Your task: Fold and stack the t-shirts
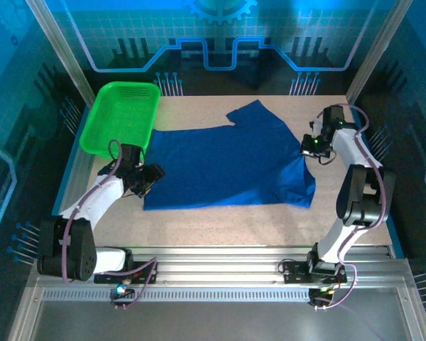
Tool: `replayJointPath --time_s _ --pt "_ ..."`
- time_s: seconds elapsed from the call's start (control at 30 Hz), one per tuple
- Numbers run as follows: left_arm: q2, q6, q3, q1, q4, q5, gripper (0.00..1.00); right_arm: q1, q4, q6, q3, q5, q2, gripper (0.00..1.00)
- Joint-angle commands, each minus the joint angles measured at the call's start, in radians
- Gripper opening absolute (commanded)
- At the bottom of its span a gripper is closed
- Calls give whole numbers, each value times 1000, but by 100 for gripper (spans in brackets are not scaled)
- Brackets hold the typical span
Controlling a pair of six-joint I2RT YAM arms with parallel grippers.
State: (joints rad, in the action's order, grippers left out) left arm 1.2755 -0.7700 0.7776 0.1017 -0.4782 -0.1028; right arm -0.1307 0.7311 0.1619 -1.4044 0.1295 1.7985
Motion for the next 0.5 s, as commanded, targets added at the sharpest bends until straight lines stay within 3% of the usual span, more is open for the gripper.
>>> replayJointPath --time_s 0.0,0.07,0.17,0.3,0.47 --pt "-57 -52 17 65 -53 38 73 16 45 -30 -72 -40 65 7" --pt "-61 -74 12 101 -46 34 73 17 61 -16 -100 -60 87 13" --pt "-56 -99 -1 137 -18 22 73 17 70 17 -100 -74 68 39" --pt "-43 -113 -10 162 17 11 73 8 81 61 -11 -69 -74 60" --pt "-5 -124 -18 169 51 11 73 -33 162 187 172 -29 -256 65"
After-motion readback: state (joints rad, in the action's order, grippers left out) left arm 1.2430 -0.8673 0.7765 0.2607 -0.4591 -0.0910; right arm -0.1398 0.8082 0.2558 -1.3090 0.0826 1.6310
